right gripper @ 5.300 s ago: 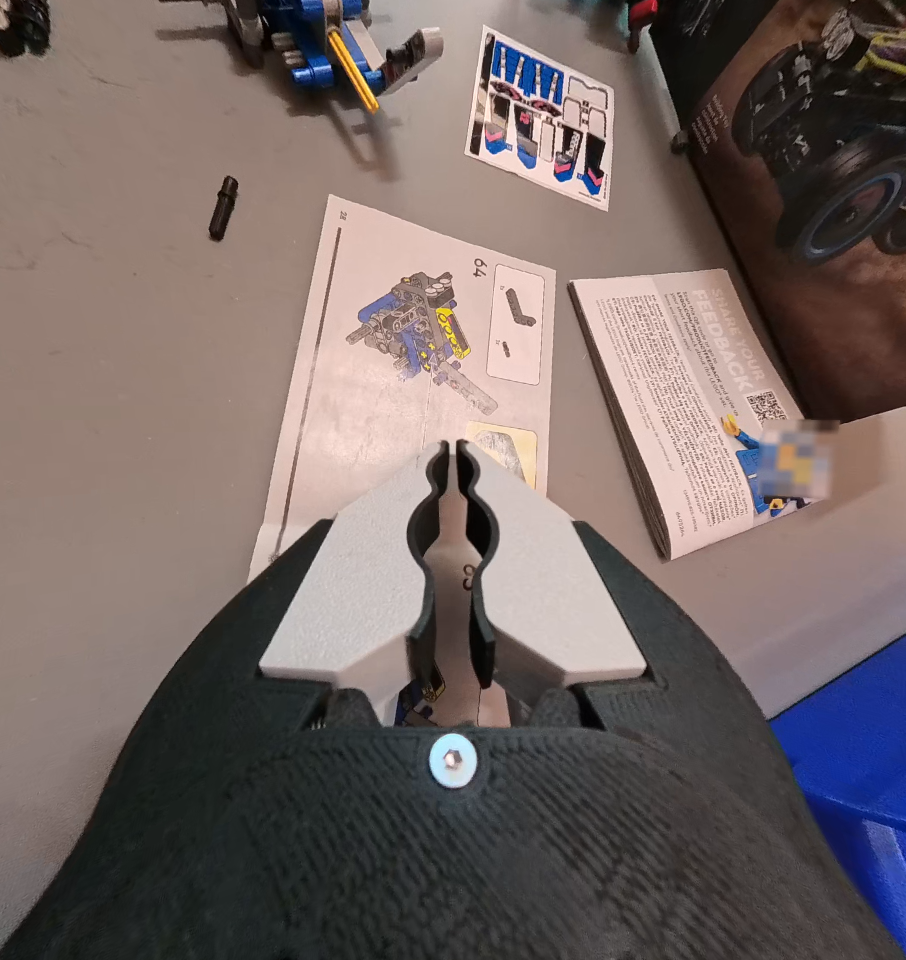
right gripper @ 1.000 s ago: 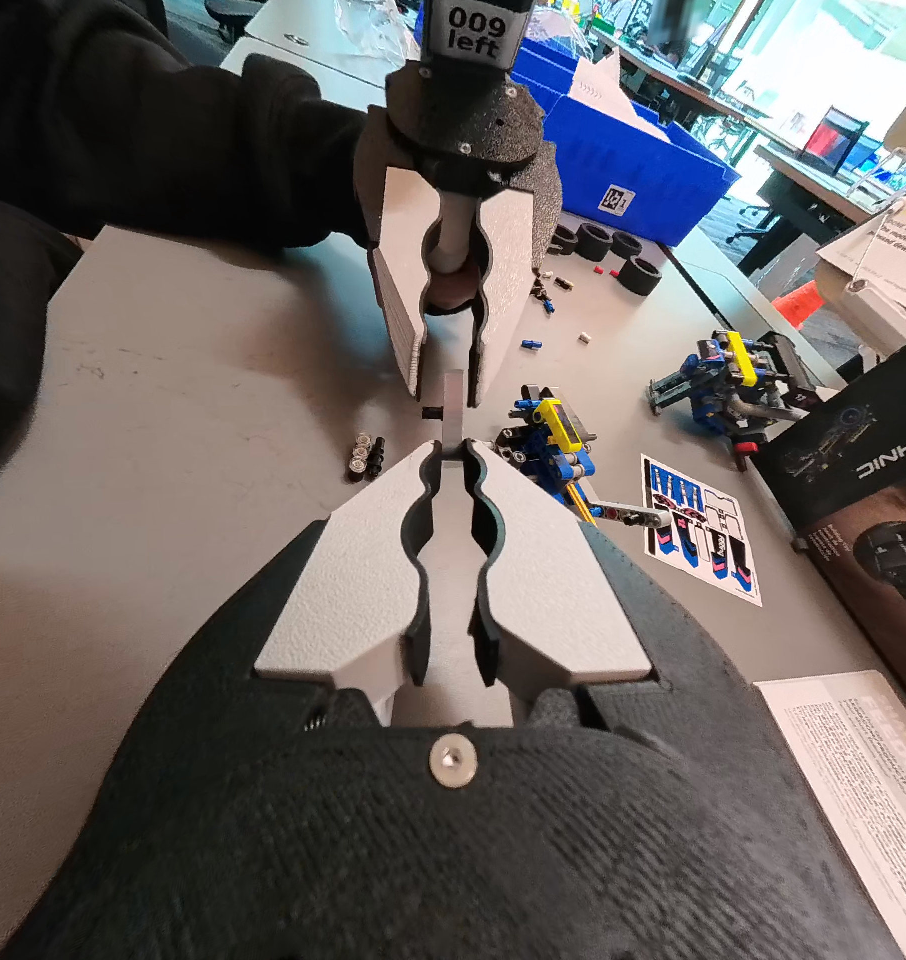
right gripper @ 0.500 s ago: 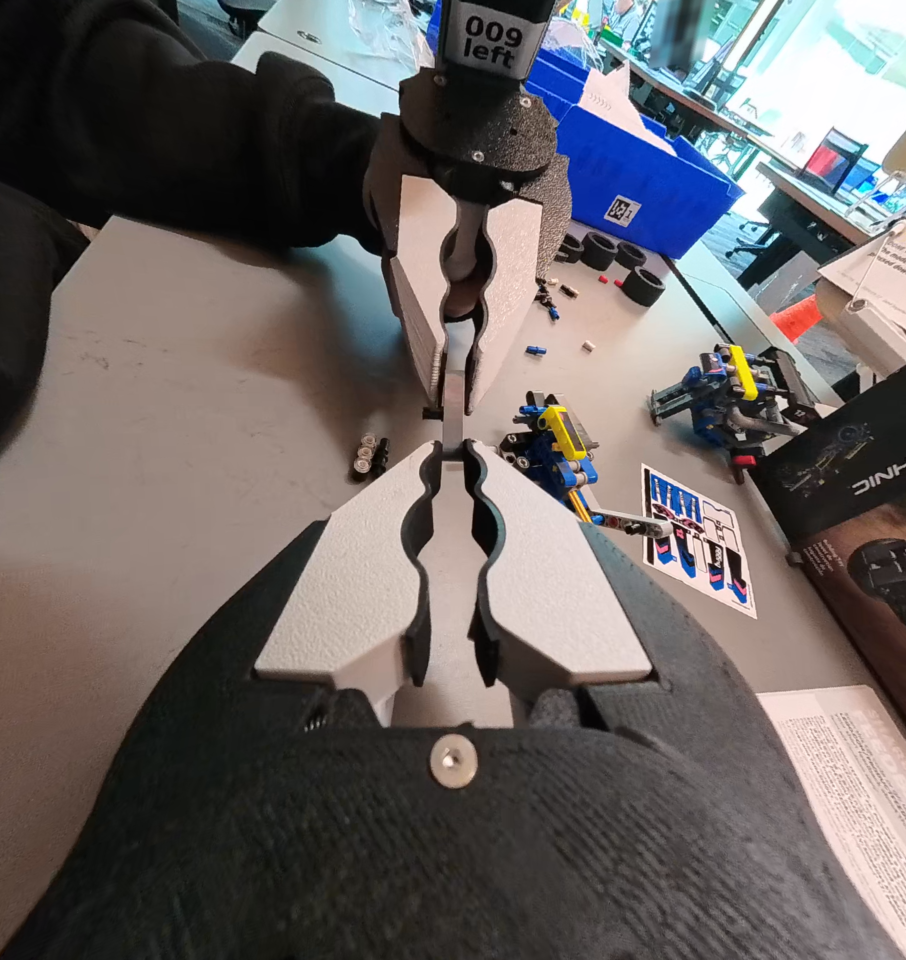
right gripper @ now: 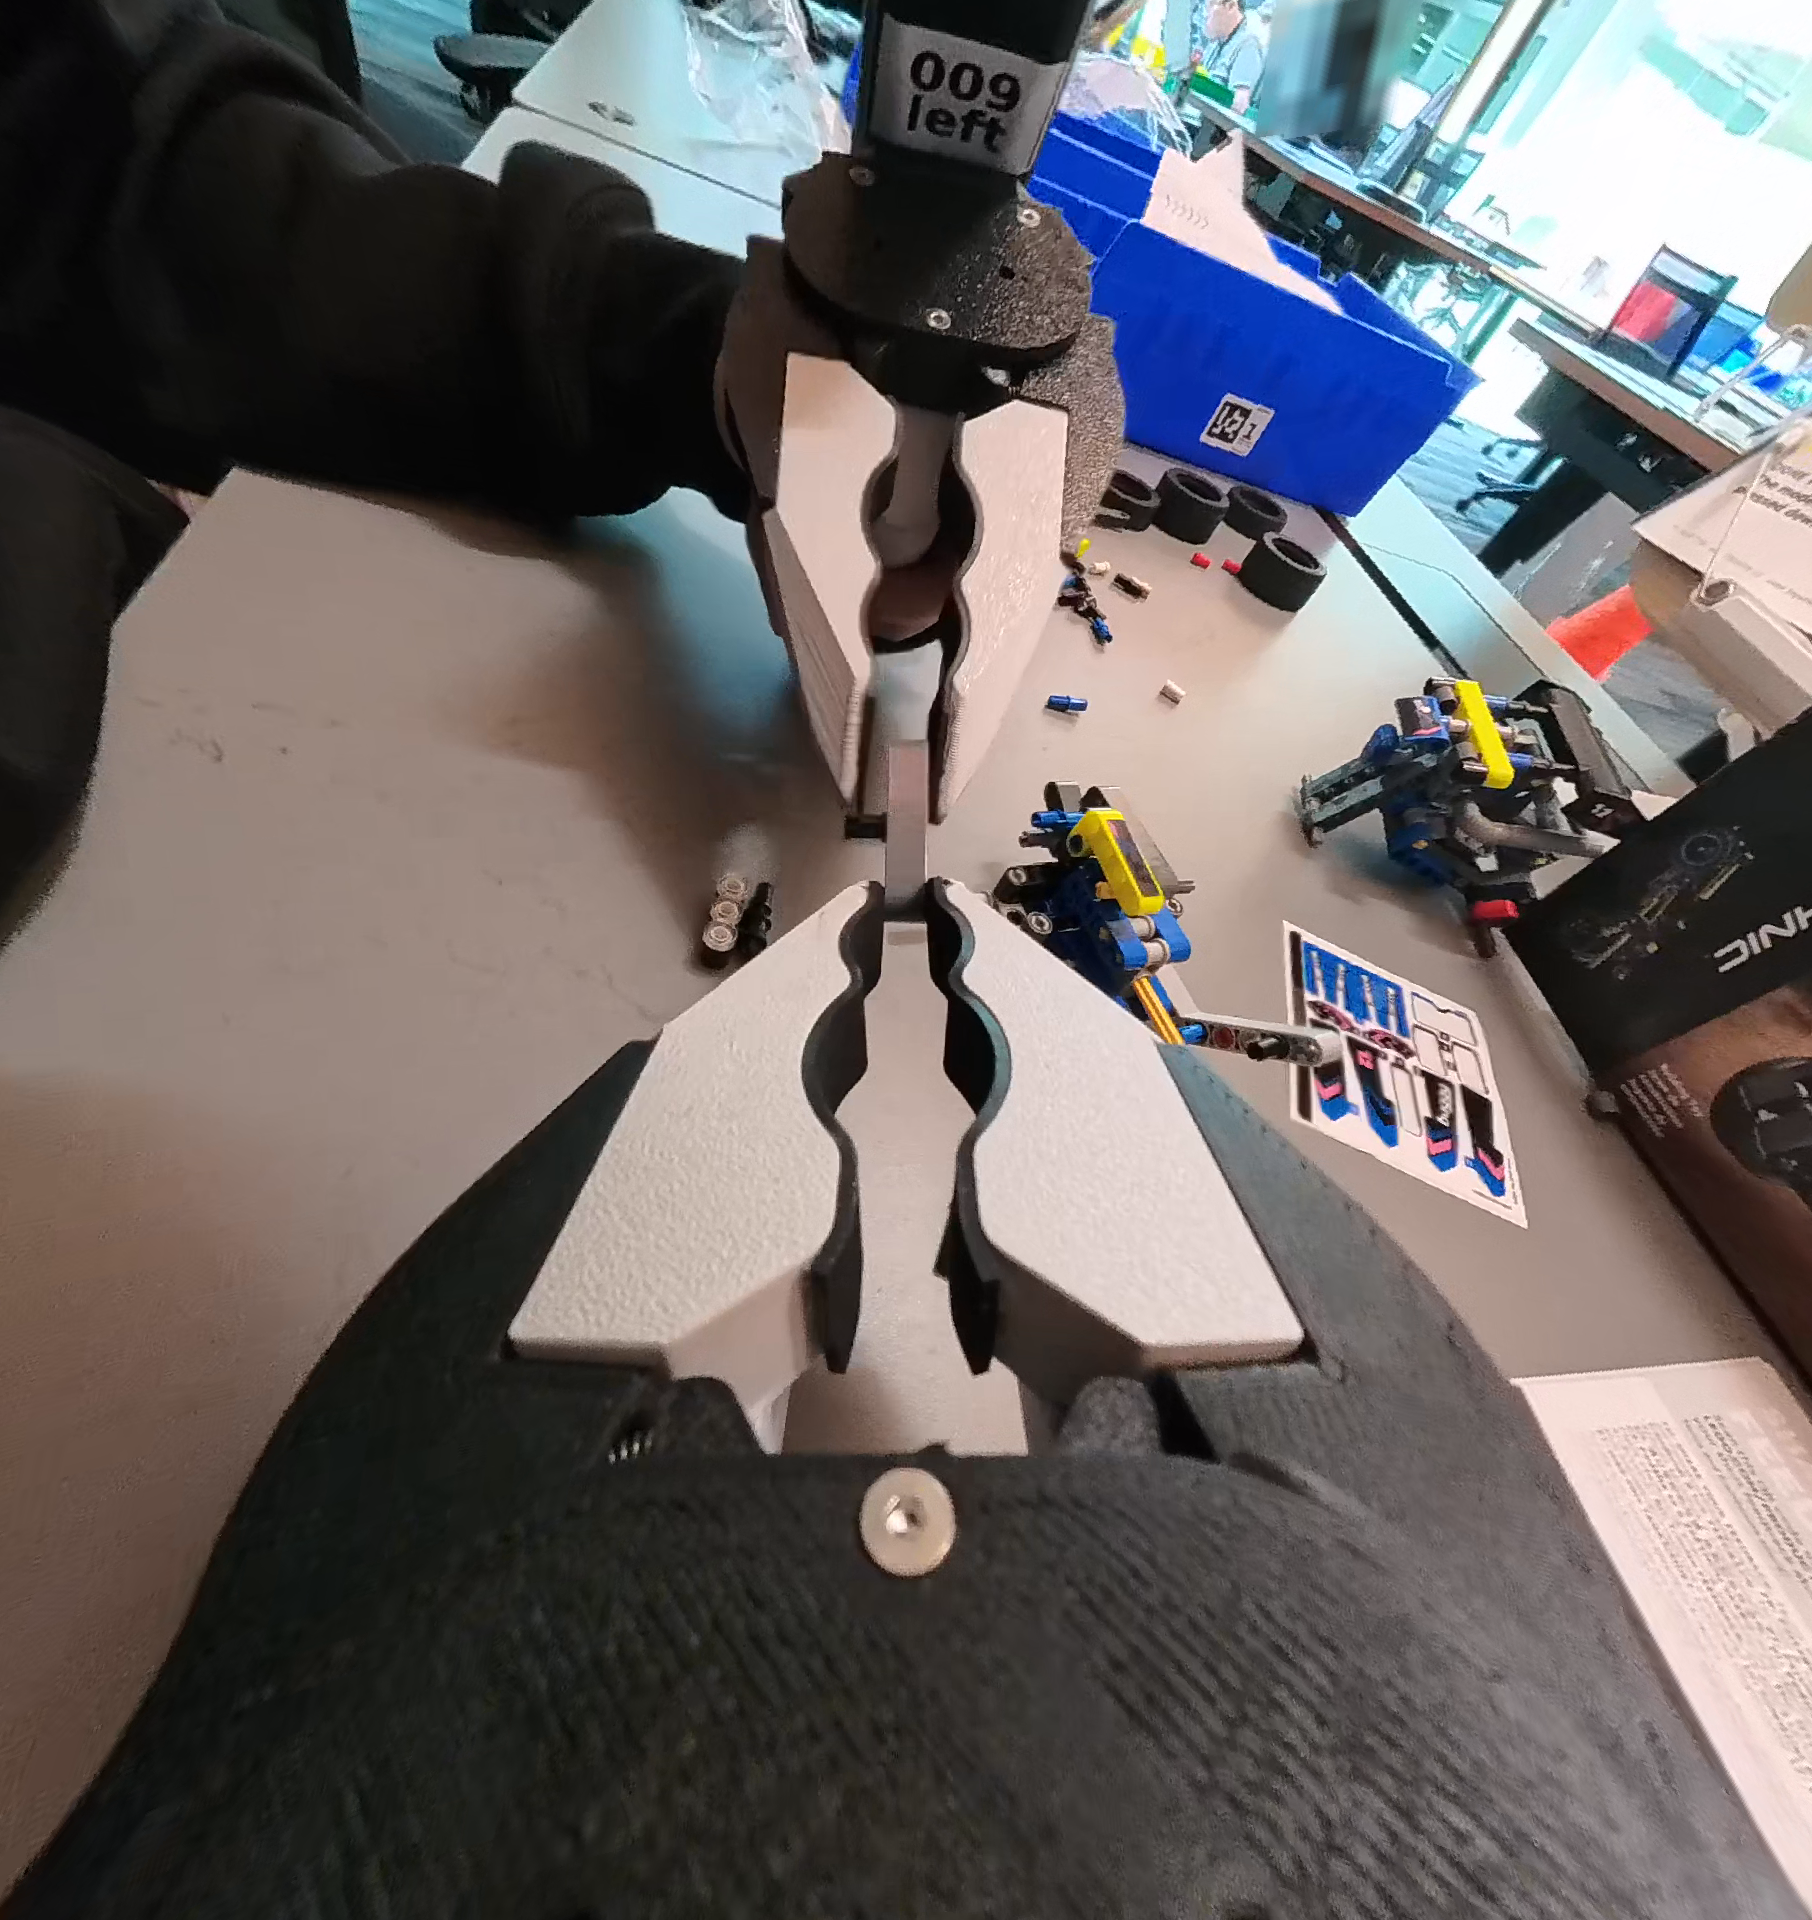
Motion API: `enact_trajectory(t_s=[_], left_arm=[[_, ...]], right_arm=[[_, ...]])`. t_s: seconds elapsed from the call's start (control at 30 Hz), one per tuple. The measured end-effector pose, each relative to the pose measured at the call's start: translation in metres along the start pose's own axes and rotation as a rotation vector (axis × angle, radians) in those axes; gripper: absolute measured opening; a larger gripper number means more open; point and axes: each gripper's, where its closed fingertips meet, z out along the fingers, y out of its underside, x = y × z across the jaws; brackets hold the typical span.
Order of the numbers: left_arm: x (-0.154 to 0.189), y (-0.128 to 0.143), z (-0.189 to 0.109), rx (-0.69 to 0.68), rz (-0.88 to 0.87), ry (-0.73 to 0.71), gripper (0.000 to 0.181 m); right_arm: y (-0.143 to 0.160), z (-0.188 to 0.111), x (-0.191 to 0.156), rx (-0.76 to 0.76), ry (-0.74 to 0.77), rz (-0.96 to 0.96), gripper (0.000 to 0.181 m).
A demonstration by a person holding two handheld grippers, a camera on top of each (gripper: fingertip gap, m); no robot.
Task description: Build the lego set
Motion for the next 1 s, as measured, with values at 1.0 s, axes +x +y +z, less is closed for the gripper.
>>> enact_trajectory(t_s=[1.0], left_arm=[[-0.009,0.011,0.003,-0.06,-0.129,-0.023,0.005]], right_arm=[[0.009,-0.001,0.009,-0.033,0.033,0.0,0.008]])
